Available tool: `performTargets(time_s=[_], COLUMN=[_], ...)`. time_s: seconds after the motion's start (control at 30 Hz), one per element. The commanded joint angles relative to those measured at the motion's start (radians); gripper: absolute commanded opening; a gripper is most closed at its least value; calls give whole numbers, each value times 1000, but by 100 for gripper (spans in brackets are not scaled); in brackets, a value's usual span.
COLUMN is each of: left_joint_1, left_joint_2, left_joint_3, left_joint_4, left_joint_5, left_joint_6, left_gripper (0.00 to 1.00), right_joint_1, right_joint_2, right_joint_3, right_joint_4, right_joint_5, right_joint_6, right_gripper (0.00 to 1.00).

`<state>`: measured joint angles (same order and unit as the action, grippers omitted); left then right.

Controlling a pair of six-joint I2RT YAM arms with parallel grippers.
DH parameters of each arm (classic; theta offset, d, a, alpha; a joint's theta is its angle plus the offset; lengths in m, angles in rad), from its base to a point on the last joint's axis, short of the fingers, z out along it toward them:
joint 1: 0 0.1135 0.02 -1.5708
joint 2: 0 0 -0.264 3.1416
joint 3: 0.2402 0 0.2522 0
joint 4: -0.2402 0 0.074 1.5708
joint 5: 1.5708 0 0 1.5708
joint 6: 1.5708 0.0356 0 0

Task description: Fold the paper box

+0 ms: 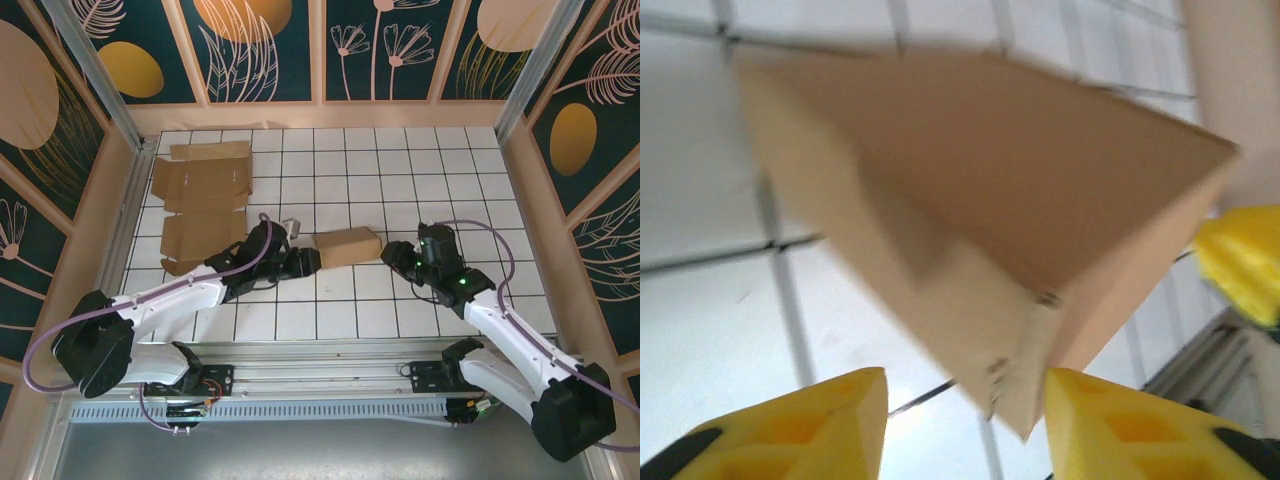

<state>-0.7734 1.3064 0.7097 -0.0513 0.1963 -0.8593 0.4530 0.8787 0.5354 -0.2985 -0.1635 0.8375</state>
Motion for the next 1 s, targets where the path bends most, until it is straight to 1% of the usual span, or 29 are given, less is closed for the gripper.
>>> performTargets(time_s=[0.0,0.07,0.13,0.2,0.23,0.27,0.33,0.4,0.47,0.53,0.57,0.63,0.7,0.73,0.8,0.87,0.97], left_joint_1=[4,3,4,4,3,4,3,3,3,3,3,4,5,6,6,11,24], left_joint_2=[-60,-112,-144,-148,-133,-107,-39,33,100,150,178,241,326,366,440,518,646], left_joint_3=[-30,-36,-46,-62,-68,-74,-69,-56,-33,2,16,42,90,124,175,249,406], left_joint_4=[-116,-113,-106,-90,-82,-67,-28,54,134,159,172,216,225,227,262,280,284], left_joint_5=[-30,-31,-40,-58,-68,-68,-64,-33,-40,-76,-93,-97,-85,-78,-59,-47,-25], left_joint_6=[-21,-25,-35,-70,-94,-117,-144,-159,-165,-153,-150,-143,-130,-123,-126,-133,-129], left_gripper=[48,50,52,58,64,70,78,82,84,84,84,81,72,67,60,53,48], right_joint_1=[-1,-2,-1,-2,-2,-3,-3,-12,-21,-26,-29,-38,-43,-44,-52,-84,-172], right_joint_2=[-84,-134,-163,-163,-147,-121,-49,41,152,256,299,367,423,446,479,514,574], right_joint_3=[17,53,72,59,38,18,-2,-5,12,24,21,6,-1,-2,-5,-2,12], right_joint_4=[-182,-231,-238,-200,-162,-108,-20,64,130,170,199,277,347,381,436,475,525], right_joint_5=[36,39,44,41,22,1,-11,-17,-31,-36,-30,-36,-41,-33,-7,14,6], right_joint_6=[-18,-18,-12,-3,-4,-20,-86,-186,-260,-288,-280,-243,-196,-178,-146,-105,-70], right_gripper=[45,50,53,58,61,65,70,72,71,68,65,59,52,50,45,40,36])
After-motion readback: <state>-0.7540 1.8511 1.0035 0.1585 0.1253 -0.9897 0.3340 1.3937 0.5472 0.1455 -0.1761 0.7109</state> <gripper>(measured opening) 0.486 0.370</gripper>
